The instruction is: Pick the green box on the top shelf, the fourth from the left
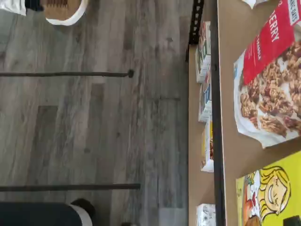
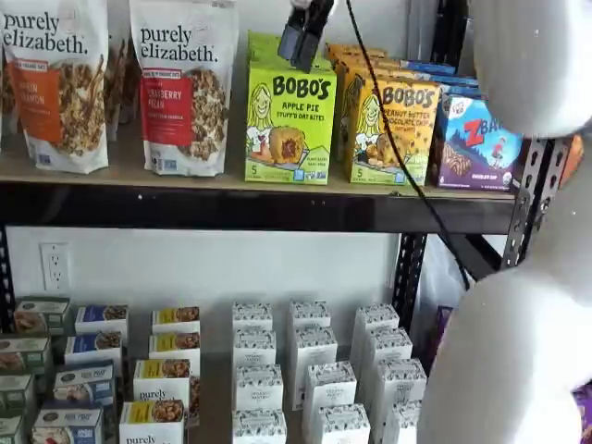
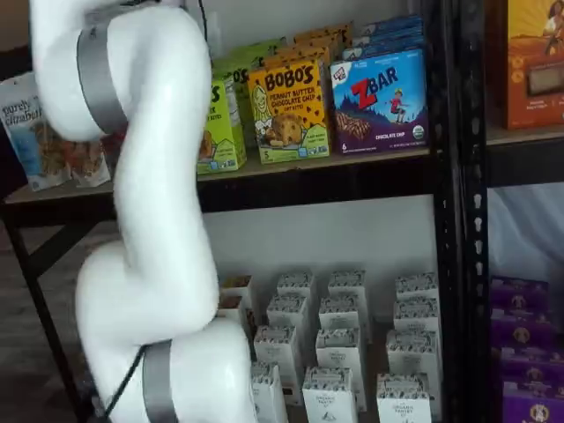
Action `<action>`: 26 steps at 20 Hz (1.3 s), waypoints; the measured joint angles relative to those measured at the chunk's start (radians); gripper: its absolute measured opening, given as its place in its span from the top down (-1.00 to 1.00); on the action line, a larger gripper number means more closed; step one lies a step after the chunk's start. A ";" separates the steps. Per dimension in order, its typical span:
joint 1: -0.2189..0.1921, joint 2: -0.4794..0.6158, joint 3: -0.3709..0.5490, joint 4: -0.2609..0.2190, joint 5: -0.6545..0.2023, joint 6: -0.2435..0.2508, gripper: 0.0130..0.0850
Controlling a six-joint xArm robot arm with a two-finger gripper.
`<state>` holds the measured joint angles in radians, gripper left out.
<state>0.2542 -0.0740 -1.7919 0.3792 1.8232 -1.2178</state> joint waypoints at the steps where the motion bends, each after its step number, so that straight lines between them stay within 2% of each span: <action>1: 0.000 -0.006 0.010 -0.003 -0.012 -0.002 -1.00; 6: -0.008 -0.023 0.043 -0.004 -0.039 -0.016 -1.00; 9: -0.020 -0.033 0.062 0.020 -0.055 -0.026 -1.00; 15: -0.031 -0.096 0.162 0.062 -0.189 -0.045 -1.00; 26: -0.039 -0.124 0.231 0.054 -0.307 -0.069 -1.00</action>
<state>0.2154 -0.1979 -1.5609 0.4330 1.5160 -1.2865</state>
